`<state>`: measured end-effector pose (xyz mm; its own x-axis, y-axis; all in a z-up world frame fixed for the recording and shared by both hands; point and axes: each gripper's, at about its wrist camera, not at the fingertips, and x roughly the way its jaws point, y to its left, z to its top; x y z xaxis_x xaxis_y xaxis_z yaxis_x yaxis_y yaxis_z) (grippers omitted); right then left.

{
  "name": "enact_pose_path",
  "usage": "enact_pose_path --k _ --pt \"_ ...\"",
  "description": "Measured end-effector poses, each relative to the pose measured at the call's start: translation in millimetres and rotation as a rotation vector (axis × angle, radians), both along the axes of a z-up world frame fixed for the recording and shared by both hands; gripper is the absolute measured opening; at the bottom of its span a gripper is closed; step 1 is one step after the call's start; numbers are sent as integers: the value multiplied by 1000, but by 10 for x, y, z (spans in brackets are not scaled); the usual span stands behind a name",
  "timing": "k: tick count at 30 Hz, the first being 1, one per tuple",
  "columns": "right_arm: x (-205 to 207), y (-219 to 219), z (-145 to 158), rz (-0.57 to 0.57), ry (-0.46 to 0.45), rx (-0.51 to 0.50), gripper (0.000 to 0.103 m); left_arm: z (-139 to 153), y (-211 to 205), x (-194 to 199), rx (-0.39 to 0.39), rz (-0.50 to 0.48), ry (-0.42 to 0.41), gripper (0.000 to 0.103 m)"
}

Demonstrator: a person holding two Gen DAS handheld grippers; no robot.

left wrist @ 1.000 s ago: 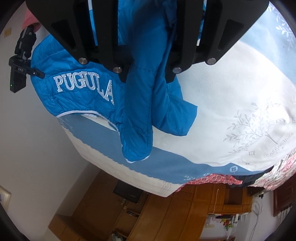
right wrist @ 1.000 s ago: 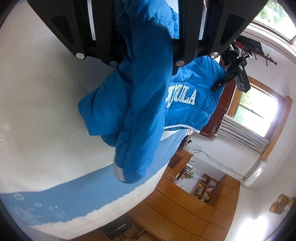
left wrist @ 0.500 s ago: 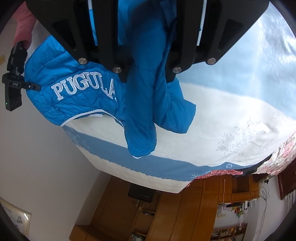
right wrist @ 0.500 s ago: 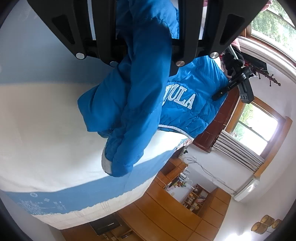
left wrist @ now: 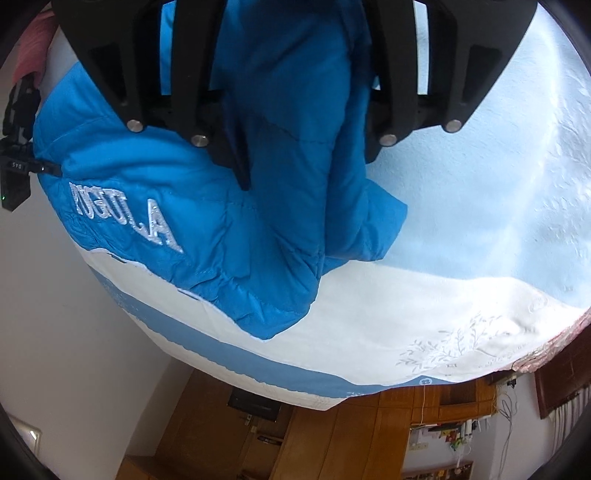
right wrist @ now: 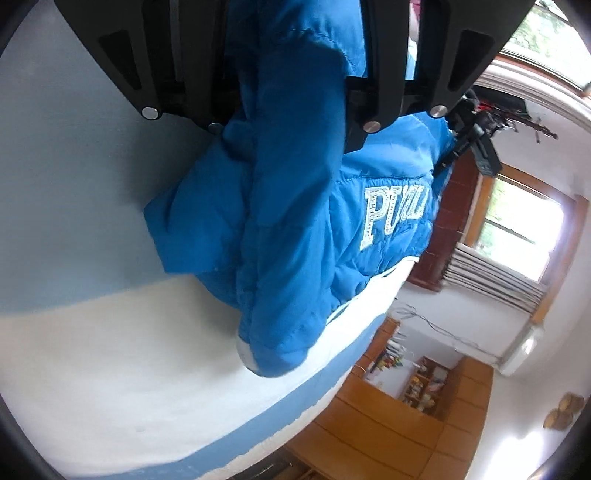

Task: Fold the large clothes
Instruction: 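Grasp the jacket side with both grippers and fold it over the body, then open both grippers and release the folded side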

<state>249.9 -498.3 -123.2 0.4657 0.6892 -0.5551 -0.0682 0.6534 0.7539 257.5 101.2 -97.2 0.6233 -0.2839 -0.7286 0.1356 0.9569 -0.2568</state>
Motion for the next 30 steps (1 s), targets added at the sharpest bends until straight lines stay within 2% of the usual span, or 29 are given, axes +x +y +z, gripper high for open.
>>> enact_pose_path --k 6,9,10,11,17,19,21,24,25,30 --pt "-64 10 -68 -8 -44 3 36 -107 19 -63 -4 25 -46 51" --pt "-80 55 30 -6 -54 -43 44 -77 19 -70 -17 47 -40 53" --pt "-114 48 72 -14 -56 -68 50 -47 23 -85 -9 58 -35 54" --pt "-149 63 128 -22 -65 -99 51 -11 19 -112 4 64 -33 55" --pt "-556 134 515 -113 -141 -309 52 309 60 -482 112 118 -102 62" --pt "-757 208 689 -166 -199 -424 52 432 46 -625 177 153 -144 62" --pt "-961 306 864 -209 -274 -490 53 578 -19 -793 229 177 -192 63" --pt "-1162 557 1015 -185 -356 -514 50 685 -169 -896 202 152 -201 63" --pt "-1183 656 1026 -177 -368 -535 46 684 -254 -913 188 138 -192 63" --pt "-1180 862 869 -166 -382 -558 38 568 -602 -902 118 71 -159 63"
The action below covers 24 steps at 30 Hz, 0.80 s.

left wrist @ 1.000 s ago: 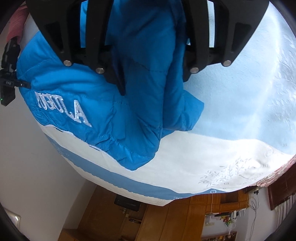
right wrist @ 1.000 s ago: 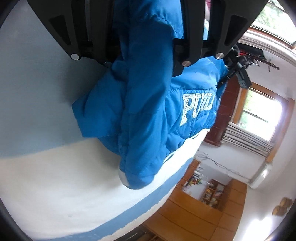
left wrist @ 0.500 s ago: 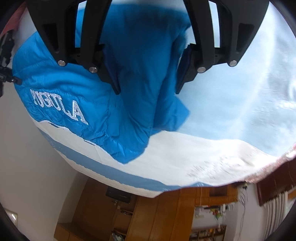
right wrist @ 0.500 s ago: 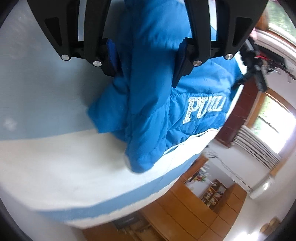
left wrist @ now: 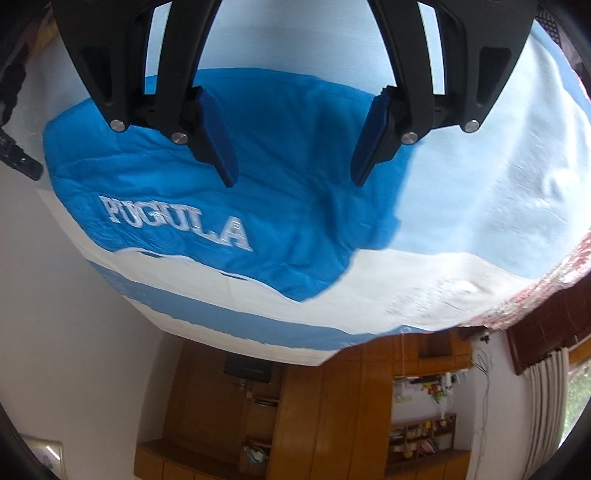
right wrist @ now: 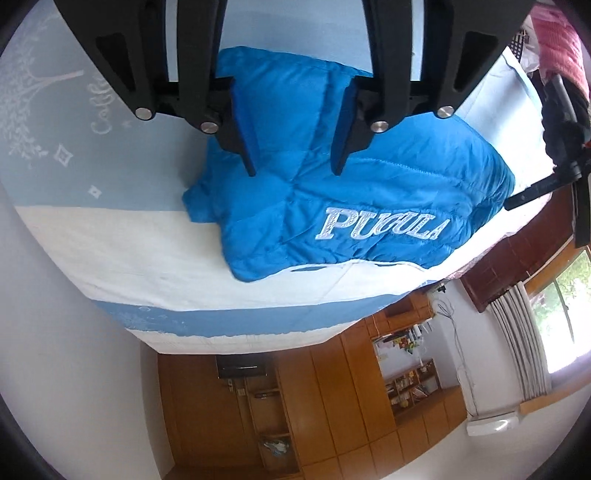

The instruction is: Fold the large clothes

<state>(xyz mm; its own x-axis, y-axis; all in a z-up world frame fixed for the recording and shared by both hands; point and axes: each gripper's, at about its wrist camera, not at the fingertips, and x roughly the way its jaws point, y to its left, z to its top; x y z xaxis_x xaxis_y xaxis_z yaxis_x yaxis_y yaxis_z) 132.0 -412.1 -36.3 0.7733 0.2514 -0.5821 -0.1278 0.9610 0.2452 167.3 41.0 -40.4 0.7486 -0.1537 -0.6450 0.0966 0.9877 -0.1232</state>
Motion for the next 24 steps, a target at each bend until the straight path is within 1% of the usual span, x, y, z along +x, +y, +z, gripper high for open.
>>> enact_pose_path --k 5,9,12,17,24 --pt "35 74 -193 25 6 23 33 -208 -236 39 34 -28 16 63" --pt "74 171 -324 12 18 -36 30 -341 -331 61 87 -44 23 65" --pt "107 196 -426 7 34 -51 30 -406 -352 63 107 -54 26 65" --pt "97 291 -537 -3 29 -109 30 -515 -355 73 105 -58 40 66" --pt "143 268 -603 -1 49 -90 30 -579 -358 41 122 -56 37 67"
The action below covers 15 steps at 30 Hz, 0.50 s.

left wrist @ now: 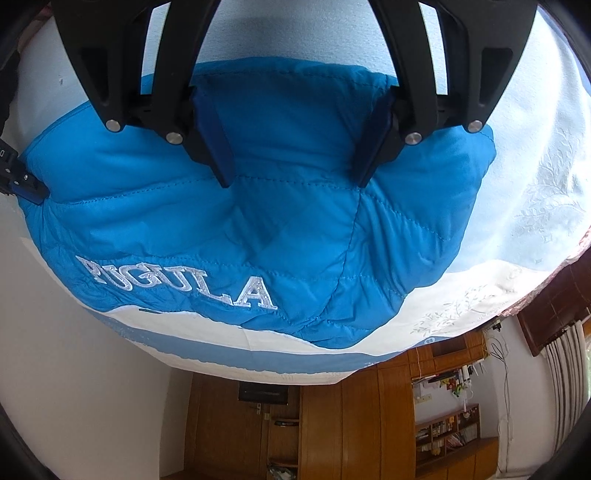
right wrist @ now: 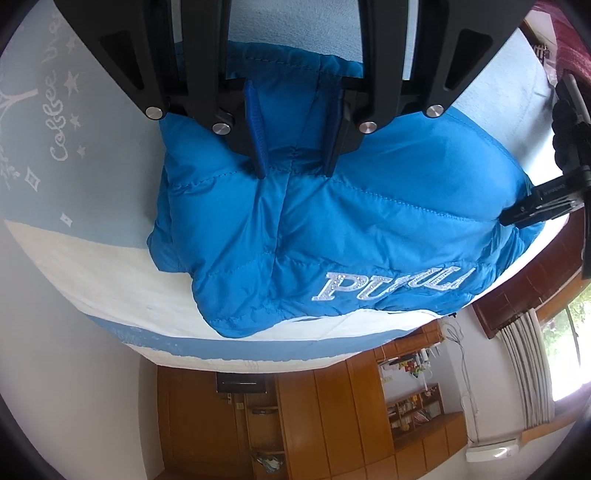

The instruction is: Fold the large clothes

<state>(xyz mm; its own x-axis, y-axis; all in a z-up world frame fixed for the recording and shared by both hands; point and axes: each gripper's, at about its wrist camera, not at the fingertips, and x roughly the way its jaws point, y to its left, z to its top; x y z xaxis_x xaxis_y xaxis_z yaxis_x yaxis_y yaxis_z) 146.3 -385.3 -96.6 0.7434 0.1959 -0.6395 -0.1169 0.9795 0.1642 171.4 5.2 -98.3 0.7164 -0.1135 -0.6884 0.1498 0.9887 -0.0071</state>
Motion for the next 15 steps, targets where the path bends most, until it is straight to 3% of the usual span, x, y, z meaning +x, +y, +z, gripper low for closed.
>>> enact_pose_path --k 15 --pt "14 20 12 -10 -8 -3 30 79 -54 -40 8 19 8 68"
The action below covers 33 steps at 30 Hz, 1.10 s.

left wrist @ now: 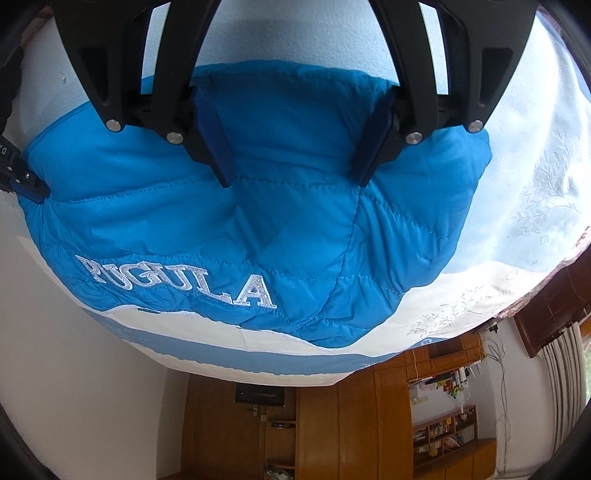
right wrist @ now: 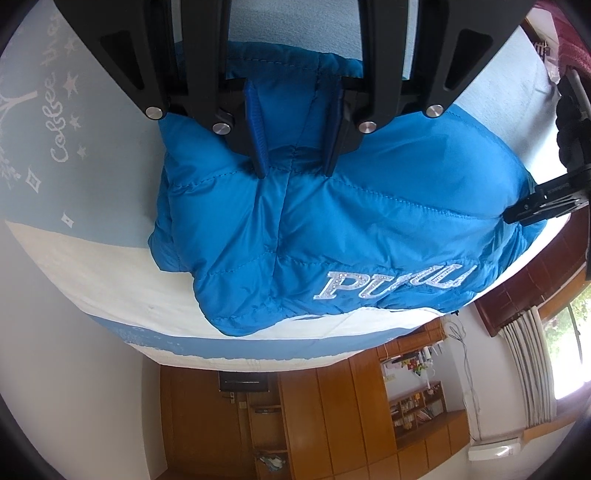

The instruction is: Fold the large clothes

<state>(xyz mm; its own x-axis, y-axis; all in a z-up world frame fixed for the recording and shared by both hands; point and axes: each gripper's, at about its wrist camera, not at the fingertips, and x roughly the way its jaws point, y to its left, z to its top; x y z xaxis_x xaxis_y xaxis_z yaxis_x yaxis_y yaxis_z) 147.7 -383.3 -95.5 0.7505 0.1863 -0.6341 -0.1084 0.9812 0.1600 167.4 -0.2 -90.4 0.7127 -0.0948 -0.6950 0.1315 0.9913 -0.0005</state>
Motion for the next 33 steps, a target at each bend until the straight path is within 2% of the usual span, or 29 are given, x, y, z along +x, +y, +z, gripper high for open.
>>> enact_pose_path --k 6,10,19,25,33 --pt "-1 -12 0 0 0 5 30 136 -16 -197 28 18 -7 71" --pt "2 -10 0 1 1 12 30 218 105 -351 49 70 -10 73" --pt "-4 -17 5 2 1 19 30 167 485 -495 -43 177 65 73" --pt "-13 -29 12 3 0 24 30 90 608 -442 -171 184 103 76" --pt "-16 -28 17 3 0 26 30 -83 919 -246 -458 227 172 80"
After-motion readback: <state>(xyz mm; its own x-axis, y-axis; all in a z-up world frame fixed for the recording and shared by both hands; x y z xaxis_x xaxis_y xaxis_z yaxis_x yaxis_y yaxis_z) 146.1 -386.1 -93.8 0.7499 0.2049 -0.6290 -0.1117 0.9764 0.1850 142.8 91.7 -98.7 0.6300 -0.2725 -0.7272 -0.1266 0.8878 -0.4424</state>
